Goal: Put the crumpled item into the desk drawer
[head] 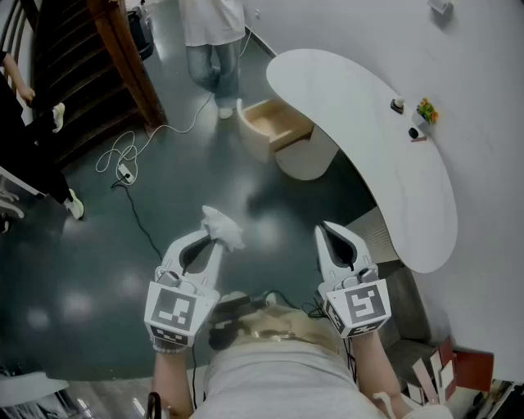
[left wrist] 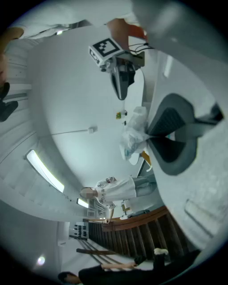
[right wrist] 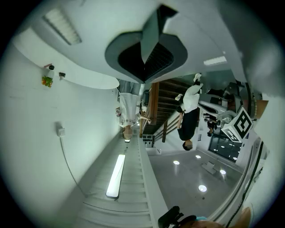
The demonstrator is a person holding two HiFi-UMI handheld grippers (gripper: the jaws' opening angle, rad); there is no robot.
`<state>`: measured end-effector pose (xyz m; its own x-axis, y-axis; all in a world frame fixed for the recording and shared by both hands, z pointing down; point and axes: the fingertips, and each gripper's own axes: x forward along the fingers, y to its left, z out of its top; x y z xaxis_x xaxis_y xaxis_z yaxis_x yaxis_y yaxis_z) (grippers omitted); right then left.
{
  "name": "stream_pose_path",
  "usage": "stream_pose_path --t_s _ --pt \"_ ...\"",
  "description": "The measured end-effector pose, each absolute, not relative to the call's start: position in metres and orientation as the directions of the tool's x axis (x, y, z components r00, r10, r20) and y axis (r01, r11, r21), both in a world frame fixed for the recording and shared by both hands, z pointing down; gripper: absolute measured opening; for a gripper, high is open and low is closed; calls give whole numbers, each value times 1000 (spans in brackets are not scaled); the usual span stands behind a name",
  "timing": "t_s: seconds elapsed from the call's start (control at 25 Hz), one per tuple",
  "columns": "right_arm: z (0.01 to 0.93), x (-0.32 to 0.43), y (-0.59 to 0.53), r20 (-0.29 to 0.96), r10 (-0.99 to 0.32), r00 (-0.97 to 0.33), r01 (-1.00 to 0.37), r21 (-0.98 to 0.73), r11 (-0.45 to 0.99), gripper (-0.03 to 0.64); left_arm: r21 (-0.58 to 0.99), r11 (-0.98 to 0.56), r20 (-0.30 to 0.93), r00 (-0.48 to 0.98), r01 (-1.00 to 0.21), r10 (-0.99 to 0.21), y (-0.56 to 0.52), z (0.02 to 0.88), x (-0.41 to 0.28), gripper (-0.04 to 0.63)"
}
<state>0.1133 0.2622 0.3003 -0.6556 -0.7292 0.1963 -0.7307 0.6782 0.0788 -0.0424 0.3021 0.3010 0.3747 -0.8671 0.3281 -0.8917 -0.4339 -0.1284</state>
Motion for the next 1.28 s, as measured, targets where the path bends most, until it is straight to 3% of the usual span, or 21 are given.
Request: stream_pose_path --t_s 1.28 --pt "300 138 250 200 -741 -641 -745 73 663 5 -101 -439 318 389 -893 -865 286 303 -23 -2"
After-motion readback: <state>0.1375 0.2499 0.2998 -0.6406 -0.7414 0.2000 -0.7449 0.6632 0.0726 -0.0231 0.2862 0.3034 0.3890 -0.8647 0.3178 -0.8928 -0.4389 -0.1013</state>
